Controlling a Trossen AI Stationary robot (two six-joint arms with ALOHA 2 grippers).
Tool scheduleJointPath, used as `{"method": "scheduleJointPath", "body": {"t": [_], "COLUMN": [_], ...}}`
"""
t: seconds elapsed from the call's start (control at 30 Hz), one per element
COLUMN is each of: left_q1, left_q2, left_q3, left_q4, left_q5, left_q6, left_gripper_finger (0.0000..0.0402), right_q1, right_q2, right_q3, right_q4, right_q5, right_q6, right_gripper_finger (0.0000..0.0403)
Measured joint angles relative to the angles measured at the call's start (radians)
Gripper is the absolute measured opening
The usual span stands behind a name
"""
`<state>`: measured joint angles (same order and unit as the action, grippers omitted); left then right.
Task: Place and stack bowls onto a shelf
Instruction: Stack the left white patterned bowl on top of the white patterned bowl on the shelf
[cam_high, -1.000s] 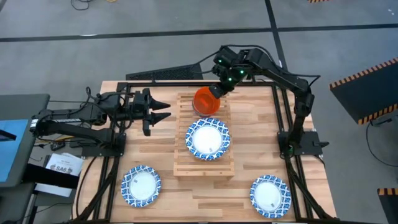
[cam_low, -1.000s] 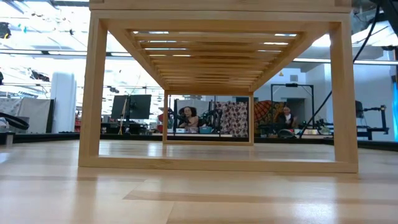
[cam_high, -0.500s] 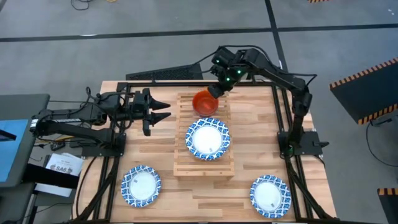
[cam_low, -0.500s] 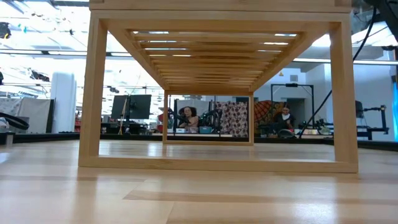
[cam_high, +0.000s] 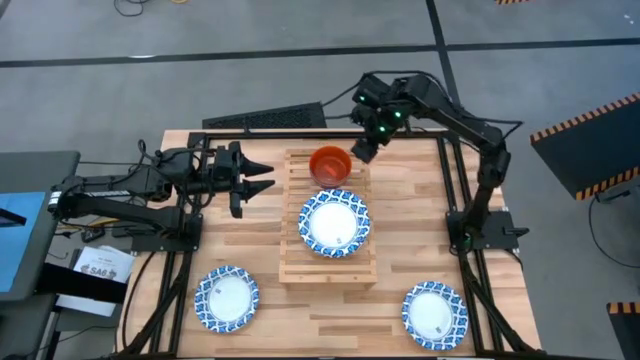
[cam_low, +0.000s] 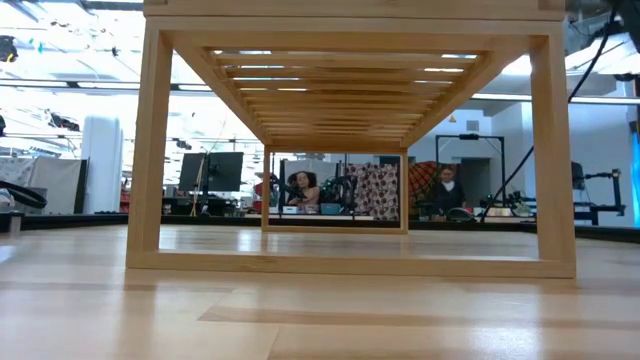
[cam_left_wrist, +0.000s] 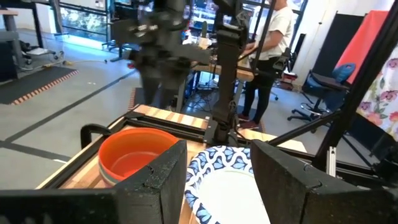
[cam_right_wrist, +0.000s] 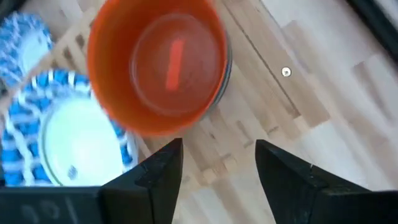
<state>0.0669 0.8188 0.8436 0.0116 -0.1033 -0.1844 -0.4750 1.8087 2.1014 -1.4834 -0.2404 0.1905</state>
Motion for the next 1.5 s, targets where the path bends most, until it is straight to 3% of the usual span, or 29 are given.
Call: {"method": "scheduleJointPath", "body": {"t": [0.17, 0.33, 0.6, 0.8, 0.93, 1.2, 1.5], "left_q1": [0.000, 0.000, 0.000, 0.000, 0.000, 0.000, -0.001], "left_q2": [0.000, 0.000, 0.000, 0.000, 0.000, 0.000, 0.000], "left_q3": [0.000, 0.000, 0.000, 0.000, 0.000, 0.000, 0.000], "left_q4": [-0.005, -0.005, -0.006, -0.005, -0.005, -0.003, -0.005], "left_q5": [-0.029, -0.035, -0.033, -0.014, 0.008, 0.013, 0.026], "left_q6": [-0.009, 0.004, -0.002, -0.004, -0.004, 0.008, -0.025], "left_gripper_finger": [0.0162, 0.0162, 0.0162, 0.0162, 0.0162, 0.0162, 0.0162], "right_q1": [0.056, 0.107, 0.240, 0.366, 0.427, 0.442, 0.440], "right_q2": [-0.135, -0.390, -0.779, -0.920, -0.923, -0.869, -0.909], "right_q3": [-0.124, -0.419, -0.897, -1.126, -1.188, -1.191, -1.184], "right_q4": [0.032, 0.208, 0.720, 1.197, 1.328, 1.345, 1.366], "right_q5": [0.082, 0.089, 0.096, 0.226, 0.272, 0.272, 0.272], "right_q6": [-0.033, 0.065, 0.298, 0.304, 0.247, 0.246, 0.246], "right_gripper_finger": [0.0225, 0.0224, 0.0224, 0.0223, 0.0223, 0.0223, 0.0223]}}
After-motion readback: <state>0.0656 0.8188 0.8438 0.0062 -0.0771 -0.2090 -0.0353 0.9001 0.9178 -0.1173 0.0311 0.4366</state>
